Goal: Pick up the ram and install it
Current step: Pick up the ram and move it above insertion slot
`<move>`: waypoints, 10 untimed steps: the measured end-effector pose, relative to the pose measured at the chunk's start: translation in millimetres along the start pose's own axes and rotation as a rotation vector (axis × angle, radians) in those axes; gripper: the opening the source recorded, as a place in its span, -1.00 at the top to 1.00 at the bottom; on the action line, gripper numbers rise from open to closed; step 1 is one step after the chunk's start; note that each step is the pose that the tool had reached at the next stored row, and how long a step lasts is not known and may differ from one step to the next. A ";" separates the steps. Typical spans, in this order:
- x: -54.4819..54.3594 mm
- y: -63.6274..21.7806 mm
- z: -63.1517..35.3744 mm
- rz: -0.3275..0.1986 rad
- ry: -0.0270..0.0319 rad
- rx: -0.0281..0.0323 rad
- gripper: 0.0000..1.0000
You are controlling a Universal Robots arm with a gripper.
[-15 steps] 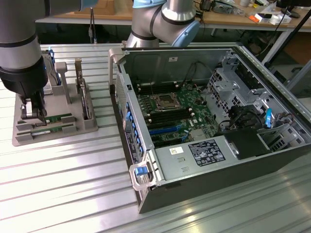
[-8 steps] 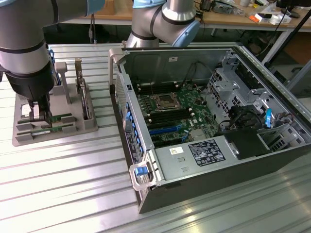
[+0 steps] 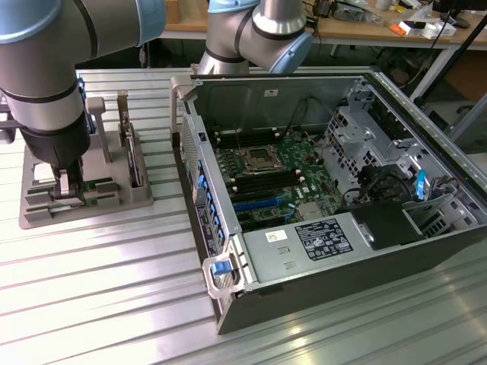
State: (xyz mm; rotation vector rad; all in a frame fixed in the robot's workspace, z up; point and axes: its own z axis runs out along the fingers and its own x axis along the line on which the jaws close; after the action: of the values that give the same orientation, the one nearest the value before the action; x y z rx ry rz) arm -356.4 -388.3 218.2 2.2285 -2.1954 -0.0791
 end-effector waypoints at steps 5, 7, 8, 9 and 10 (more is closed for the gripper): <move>-0.8 2.1 9.8 -0.017 0.0007 -0.0005 0.28; -0.8 2.8 10.9 -0.017 0.0008 -0.0006 0.28; -0.8 2.8 10.9 -0.017 0.0008 -0.0006 0.28; -0.8 2.8 10.9 -0.017 0.0008 -0.0006 0.28; -0.8 2.8 11.0 -0.017 0.0008 -0.0005 0.28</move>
State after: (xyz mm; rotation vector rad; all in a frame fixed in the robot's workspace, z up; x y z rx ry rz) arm -359.7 -387.2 207.4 2.2468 -2.1760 -0.0790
